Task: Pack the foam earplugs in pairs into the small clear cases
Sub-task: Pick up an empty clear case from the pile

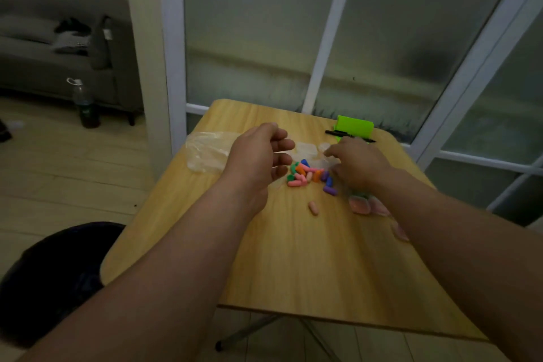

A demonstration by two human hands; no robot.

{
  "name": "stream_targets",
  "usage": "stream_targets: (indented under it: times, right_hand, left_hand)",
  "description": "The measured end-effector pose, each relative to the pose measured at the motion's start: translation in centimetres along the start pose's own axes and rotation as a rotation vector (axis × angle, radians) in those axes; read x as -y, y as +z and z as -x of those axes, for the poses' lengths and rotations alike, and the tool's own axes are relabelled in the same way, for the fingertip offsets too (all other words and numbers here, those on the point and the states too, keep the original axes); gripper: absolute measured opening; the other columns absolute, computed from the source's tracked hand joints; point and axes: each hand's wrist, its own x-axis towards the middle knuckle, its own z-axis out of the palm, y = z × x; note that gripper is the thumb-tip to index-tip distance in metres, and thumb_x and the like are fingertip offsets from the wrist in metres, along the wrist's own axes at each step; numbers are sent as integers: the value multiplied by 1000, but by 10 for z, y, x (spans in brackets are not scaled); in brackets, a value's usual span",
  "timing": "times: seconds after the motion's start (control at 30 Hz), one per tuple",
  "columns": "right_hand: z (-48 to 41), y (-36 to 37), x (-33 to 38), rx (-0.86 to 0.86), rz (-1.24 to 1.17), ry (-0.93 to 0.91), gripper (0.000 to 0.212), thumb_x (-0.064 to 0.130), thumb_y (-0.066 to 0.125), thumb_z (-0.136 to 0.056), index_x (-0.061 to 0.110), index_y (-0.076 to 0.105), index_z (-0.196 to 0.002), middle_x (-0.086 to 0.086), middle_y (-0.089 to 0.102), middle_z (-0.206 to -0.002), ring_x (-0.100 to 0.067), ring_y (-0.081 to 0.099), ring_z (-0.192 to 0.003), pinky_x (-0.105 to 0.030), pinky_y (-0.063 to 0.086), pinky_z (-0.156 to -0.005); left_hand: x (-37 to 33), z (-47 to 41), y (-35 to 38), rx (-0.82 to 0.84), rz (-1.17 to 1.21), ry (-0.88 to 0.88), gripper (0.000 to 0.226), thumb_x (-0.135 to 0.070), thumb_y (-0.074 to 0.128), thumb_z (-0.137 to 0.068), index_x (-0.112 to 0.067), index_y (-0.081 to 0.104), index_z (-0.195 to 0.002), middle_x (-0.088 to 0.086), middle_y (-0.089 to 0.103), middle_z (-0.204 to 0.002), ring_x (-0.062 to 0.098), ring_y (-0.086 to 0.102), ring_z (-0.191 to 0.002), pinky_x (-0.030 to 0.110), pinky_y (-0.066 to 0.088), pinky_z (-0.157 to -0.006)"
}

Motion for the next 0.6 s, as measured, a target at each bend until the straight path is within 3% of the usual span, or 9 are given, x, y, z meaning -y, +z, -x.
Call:
stream_targets:
  times: [0.2, 0.37, 0.5, 0.6]
  right_hand:
    - [-1, 2, -6, 20, -84, 41, 40, 28, 68, -95, 27, 63, -135, -5, 67, -134, -29, 63, -122, -39, 54, -94]
    - [5, -1, -8, 13, -188, 115, 42, 45, 66, -96, 26, 66, -134, -4, 69, -129, -25, 66, -113, -39, 55, -90]
    - [33, -20, 4, -159, -578, 200, 28, 44, 70, -97, 19, 75, -108, 5, 72, -99, -16, 65, -91, -35, 49, -76]
    - [71, -41, 26, -162, -1035, 230, 22, 40, 70, -99, 19, 75, -105, 3, 75, -96, -15, 71, -88, -36, 57, -73]
  left_hand:
    - [2, 3, 3, 22, -18, -9, 16, -19, 53, -101, -10, 66, -105, 3, 70, -81, 11, 57, -54, 25, 46, -51]
    - [2, 9, 2, 42, -46, -19, 21, -18, 53, -101, -6, 66, -112, 5, 69, -86, 11, 58, -55, 24, 47, -49]
    - [5, 16, 0, 104, -161, -47, 23, -19, 56, -102, -5, 67, -116, 8, 70, -91, 13, 60, -60, 23, 50, -50]
    - [10, 23, -2, 209, -311, -48, 24, -21, 57, -105, -5, 66, -120, 12, 70, -95, 20, 62, -72, 26, 54, -57]
